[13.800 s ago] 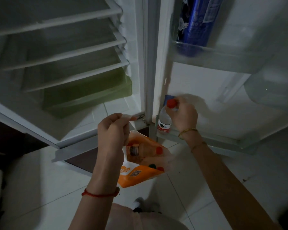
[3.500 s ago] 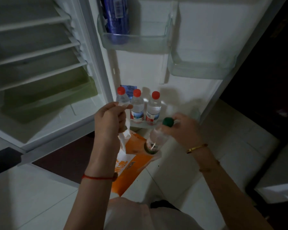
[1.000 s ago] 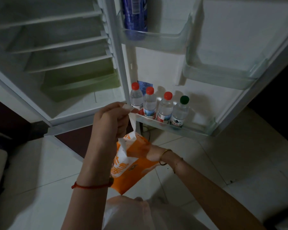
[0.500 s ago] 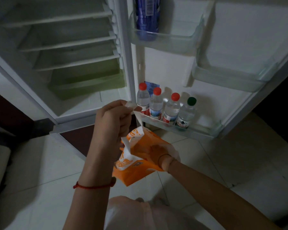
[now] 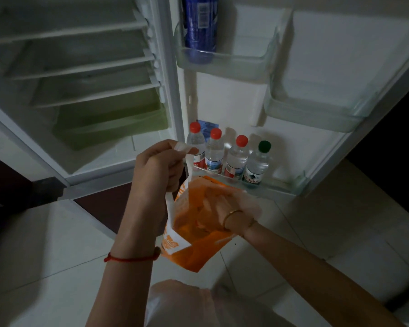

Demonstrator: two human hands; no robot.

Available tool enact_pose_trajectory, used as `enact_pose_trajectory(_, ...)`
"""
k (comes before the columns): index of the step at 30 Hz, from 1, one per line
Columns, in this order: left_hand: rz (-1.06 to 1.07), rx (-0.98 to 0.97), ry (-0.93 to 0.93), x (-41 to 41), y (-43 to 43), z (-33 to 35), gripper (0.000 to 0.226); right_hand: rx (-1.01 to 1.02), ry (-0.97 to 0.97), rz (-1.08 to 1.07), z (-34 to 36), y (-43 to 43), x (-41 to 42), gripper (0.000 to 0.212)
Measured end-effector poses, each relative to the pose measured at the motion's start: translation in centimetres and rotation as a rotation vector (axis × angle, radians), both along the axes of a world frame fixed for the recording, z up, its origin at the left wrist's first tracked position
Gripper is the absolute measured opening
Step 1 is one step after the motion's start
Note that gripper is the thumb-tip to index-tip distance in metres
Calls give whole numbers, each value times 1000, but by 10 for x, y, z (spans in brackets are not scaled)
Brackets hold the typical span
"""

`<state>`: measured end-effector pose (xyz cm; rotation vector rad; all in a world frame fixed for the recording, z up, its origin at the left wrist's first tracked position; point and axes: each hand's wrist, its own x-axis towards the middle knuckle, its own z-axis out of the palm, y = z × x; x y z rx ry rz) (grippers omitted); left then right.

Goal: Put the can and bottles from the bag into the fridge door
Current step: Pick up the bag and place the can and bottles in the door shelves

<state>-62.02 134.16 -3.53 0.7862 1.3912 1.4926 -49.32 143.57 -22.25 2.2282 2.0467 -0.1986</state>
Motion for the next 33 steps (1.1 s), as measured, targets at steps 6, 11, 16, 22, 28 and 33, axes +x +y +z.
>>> enact_pose_trajectory(6, -18, -25, 12, 4, 14, -3, 27, -165, 391, 519, 32, -4, 1, 51)
enact_pose_trajectory(11, -32, -30, 3, 10, 25, -6, 28, 43, 650, 514, 41, -1, 13, 54)
enact_pose_trajectory(16, -36, -21, -13, 15, 37, -5, 27, 112, 653, 443, 50, 0, 14, 54)
enact_pose_trajectory(22, -80, 73, -31, 16, 43, 3, 29, 68, 585, 398, 52, 4, 19, 64)
enact_pose_trajectory(28, -97, 101, -34, 14, 45, 6, 35, 48, 457, 422, 51, 7, 21, 50)
enact_pose_trajectory(33, -98, 77, 0, 19, 47, 4, 32, -16, 416, 422, 61, 11, 29, 60)
